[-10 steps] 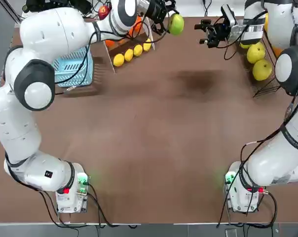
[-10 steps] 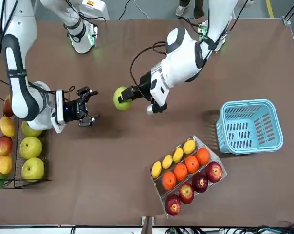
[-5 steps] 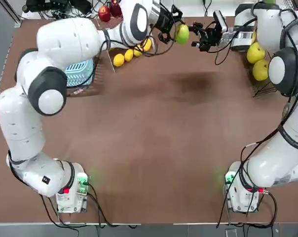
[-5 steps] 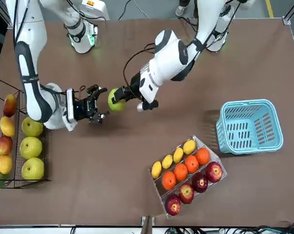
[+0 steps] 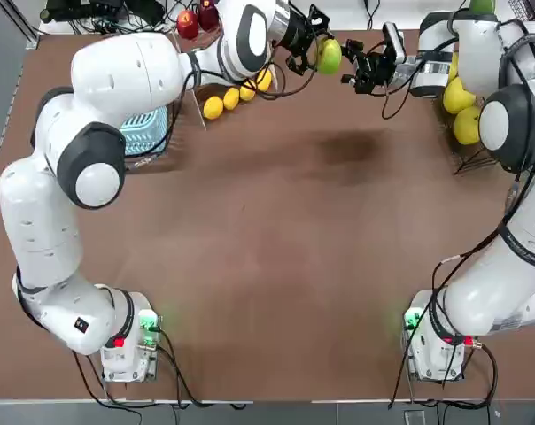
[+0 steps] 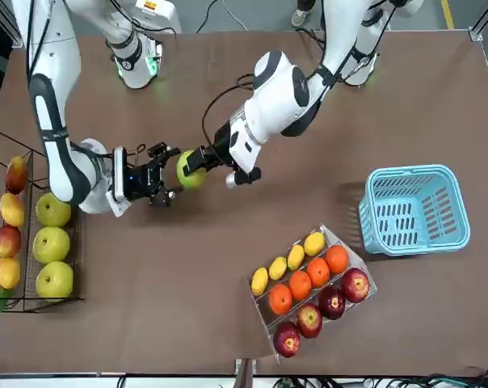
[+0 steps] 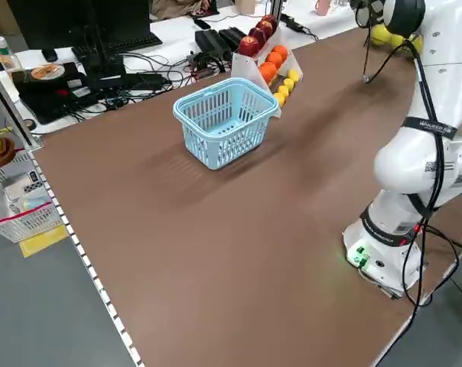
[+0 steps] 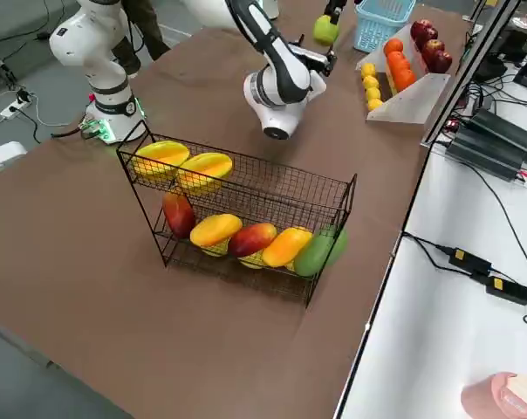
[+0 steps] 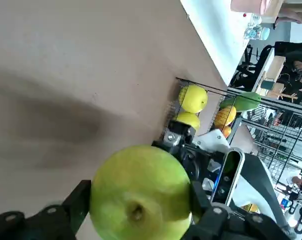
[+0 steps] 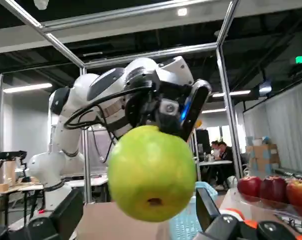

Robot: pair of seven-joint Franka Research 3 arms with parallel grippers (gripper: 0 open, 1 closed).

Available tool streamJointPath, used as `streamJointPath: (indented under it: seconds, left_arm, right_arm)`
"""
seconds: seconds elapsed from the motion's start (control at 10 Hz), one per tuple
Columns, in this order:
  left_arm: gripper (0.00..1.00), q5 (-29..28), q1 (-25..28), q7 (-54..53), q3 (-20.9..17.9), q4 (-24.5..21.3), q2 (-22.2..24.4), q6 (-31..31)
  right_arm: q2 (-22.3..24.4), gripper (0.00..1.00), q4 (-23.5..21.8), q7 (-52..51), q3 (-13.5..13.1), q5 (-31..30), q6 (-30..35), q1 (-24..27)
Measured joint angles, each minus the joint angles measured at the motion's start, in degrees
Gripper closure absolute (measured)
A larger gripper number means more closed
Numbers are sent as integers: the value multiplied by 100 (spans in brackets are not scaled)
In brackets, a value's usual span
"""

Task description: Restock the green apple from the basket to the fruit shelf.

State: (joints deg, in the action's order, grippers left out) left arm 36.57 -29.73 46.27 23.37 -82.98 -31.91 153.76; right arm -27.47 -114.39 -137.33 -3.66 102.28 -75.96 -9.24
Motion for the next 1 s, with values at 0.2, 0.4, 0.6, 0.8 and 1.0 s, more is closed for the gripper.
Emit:
streamJointPath:
  seconds: [0.2, 0.4, 0.6, 0.8, 1.0]
  left_arm:
    - [16, -3, -98, 21, -48, 12, -3, 12]
    - [16, -3, -317, 106, -308, 47, -7, 12]
    - [16, -3, -480, 171, -483, 90, -22, 12]
    - [16, -4, -499, 191, -488, 150, -70, 12]
    - [16, -6, -497, 191, -501, 160, -89, 0]
  right_arm:
    - [-34, 0, -14, -140, 75, 252, 22, -13]
    - [-41, 0, -22, -158, 142, 320, 28, -20]
    - [-52, 0, -29, -159, 201, 334, 38, -20]
    - [-83, 4, -29, -159, 239, 337, 41, -20]
    - [-125, 13, -30, -154, 249, 346, 66, -5]
